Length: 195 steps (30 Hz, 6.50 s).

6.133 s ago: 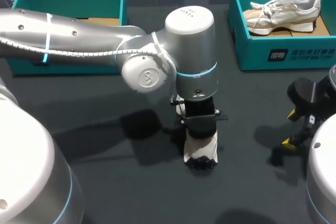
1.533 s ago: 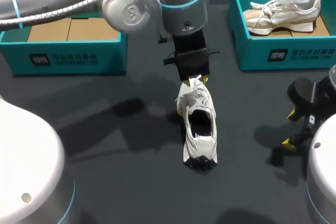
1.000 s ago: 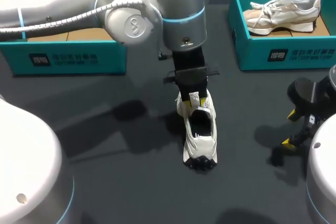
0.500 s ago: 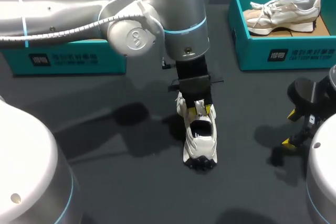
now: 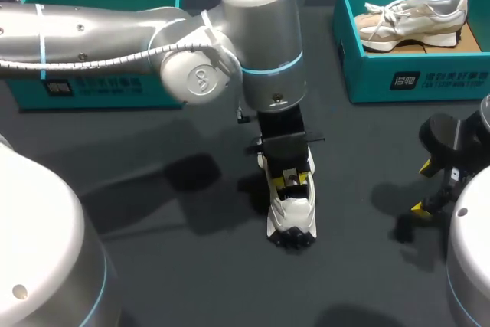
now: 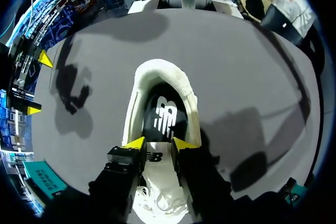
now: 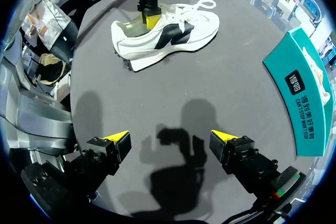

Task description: Take the shoe out of the shoebox, open the shoe tongue, remove and reinsert the insole, then place the shoe into the shoebox

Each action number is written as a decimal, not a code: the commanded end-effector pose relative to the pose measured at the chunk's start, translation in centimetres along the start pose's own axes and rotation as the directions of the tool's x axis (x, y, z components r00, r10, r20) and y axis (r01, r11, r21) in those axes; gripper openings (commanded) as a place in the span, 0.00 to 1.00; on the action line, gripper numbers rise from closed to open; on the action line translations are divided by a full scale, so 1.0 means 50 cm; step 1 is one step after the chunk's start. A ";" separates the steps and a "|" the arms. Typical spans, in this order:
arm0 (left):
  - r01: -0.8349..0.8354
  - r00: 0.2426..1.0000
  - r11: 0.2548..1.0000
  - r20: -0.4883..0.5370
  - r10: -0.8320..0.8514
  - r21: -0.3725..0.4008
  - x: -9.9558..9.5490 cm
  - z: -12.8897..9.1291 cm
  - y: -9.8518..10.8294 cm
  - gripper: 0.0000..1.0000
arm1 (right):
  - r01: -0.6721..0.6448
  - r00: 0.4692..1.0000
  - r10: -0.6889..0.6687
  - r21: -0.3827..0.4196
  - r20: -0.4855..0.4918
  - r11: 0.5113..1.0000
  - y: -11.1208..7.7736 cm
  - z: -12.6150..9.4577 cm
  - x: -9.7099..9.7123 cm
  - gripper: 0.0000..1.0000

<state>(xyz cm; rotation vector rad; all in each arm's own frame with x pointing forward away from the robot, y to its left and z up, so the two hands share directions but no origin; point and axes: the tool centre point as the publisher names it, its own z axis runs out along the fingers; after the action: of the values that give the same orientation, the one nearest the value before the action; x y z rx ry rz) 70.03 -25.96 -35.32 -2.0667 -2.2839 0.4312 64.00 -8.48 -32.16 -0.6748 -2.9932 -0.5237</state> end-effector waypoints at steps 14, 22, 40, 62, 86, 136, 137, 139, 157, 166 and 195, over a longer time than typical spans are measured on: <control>0.283 0.959 0.937 0.042 -0.280 -0.203 0.032 -0.153 -0.082 1.00 | 0.001 1.000 -0.001 0.000 0.002 1.000 -0.002 -0.001 0.003 1.00; 0.323 0.946 0.885 0.082 -0.314 -0.336 0.033 -0.156 -0.087 1.00 | 0.001 1.000 -0.001 0.000 0.002 1.000 -0.002 -0.001 0.003 1.00; 0.819 0.566 0.555 0.045 -0.823 -0.142 0.067 -0.152 -0.134 1.00 | 0.001 1.000 -0.001 0.000 0.002 1.000 -0.002 -0.001 0.003 1.00; 0.927 0.370 0.343 0.216 -0.904 -0.151 0.047 -0.079 -0.188 1.00 | 0.001 1.000 -0.001 0.000 0.002 1.000 -0.002 -0.001 0.003 1.00; 0.975 0.209 0.182 0.259 -0.943 -0.124 0.023 0.026 -0.166 0.62 | 0.001 1.000 -0.001 0.000 0.002 1.000 -0.002 -0.001 0.003 1.00; 0.979 0.169 0.134 0.244 -0.955 -0.152 0.053 0.099 -0.167 0.00 | 0.001 1.000 -0.001 0.000 0.002 1.000 -0.002 -0.001 0.003 1.00; 0.979 0.169 0.136 0.237 -0.957 -0.151 0.056 0.090 -0.168 0.00 | 0.001 1.000 -0.001 0.000 0.002 1.000 -0.002 -0.001 0.003 1.00; 0.980 0.169 0.139 0.221 -0.960 -0.146 0.060 0.071 -0.167 0.00 | 0.001 1.000 -0.001 0.000 0.002 1.000 -0.002 -0.001 0.003 1.00; 0.963 0.218 0.196 0.107 -0.970 -0.183 0.135 -0.230 -0.102 0.00 | 0.001 1.000 -0.001 0.000 0.002 1.000 -0.002 -0.001 0.003 1.00; 0.973 0.176 0.160 0.082 -0.981 -0.168 0.206 -0.384 -0.019 0.00 | 0.001 1.000 -0.001 0.000 0.002 1.000 -0.002 -0.001 0.003 1.00; 0.977 0.127 0.109 0.088 -0.988 -0.186 0.414 -0.572 0.149 0.00 | 0.001 1.000 -0.001 0.000 0.002 1.000 -0.002 -0.001 0.003 1.00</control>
<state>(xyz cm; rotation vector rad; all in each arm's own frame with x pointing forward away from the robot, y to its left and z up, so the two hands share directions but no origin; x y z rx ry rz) 81.07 -0.39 -12.89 -0.0437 -3.0160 -0.0098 64.00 -8.47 -32.16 -0.6746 -2.9932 -0.5237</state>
